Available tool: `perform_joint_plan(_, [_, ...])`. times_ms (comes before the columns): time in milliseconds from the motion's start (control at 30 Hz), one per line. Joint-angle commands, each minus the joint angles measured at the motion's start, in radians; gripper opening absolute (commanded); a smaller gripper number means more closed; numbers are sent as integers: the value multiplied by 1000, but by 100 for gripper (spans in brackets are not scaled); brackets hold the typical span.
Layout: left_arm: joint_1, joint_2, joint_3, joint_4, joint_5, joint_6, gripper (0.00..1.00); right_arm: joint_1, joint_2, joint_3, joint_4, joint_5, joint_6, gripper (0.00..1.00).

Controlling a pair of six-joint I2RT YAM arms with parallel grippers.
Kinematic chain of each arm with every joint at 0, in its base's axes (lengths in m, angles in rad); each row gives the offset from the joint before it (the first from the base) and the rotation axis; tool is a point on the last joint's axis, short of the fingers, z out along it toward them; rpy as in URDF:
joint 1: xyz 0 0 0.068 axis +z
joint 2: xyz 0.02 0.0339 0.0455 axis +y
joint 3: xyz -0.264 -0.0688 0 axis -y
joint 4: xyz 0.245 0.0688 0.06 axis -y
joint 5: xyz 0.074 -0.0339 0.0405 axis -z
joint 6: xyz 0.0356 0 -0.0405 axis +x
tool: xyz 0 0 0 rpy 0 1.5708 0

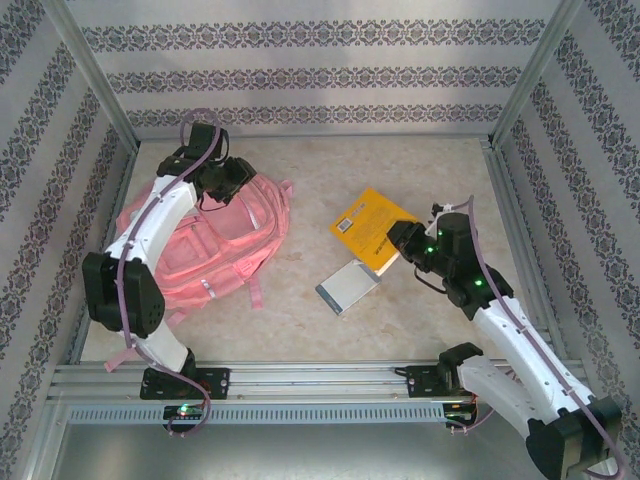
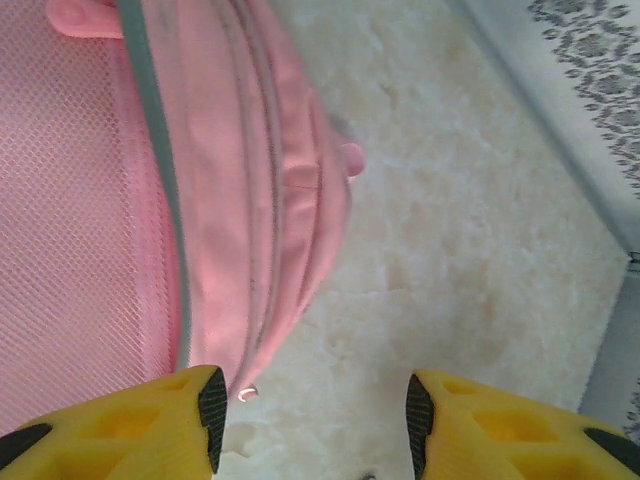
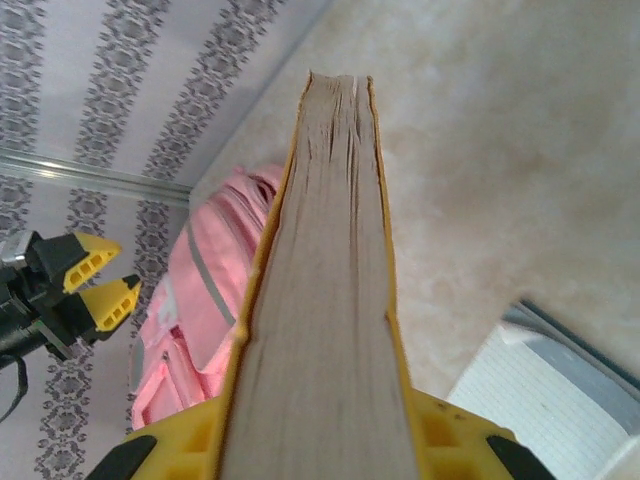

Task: Pack the student bag

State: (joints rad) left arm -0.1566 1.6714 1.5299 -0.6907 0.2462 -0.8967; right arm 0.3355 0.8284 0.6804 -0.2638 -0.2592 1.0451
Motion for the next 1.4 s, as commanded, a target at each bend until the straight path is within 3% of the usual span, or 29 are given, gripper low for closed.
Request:
perform_joint_plan(0, [23, 16, 27, -12, -4, 56, 52, -10, -47, -2, 44, -58, 30, 0])
perform_joint_plan(433, [52, 121, -14, 41, -8, 76, 52, -39, -93, -63, 51, -78, 74, 0])
perform_joint_plan(800, [52, 248, 51, 58, 25, 88, 48, -65, -109, -92, 54, -103, 86, 0])
perform_joint_plan(900, [51, 262, 50, 86, 51, 82, 40, -71, -116, -108, 59, -115, 90, 0])
perform_joint_plan(1200, [6, 307, 159, 20, 110, 147, 0, -82, -113, -89, 22, -112, 29, 0])
perform_joint_plan(1367, [-75, 314, 274, -68, 150, 200, 0, -82, -93, -19, -51, -72, -53, 0])
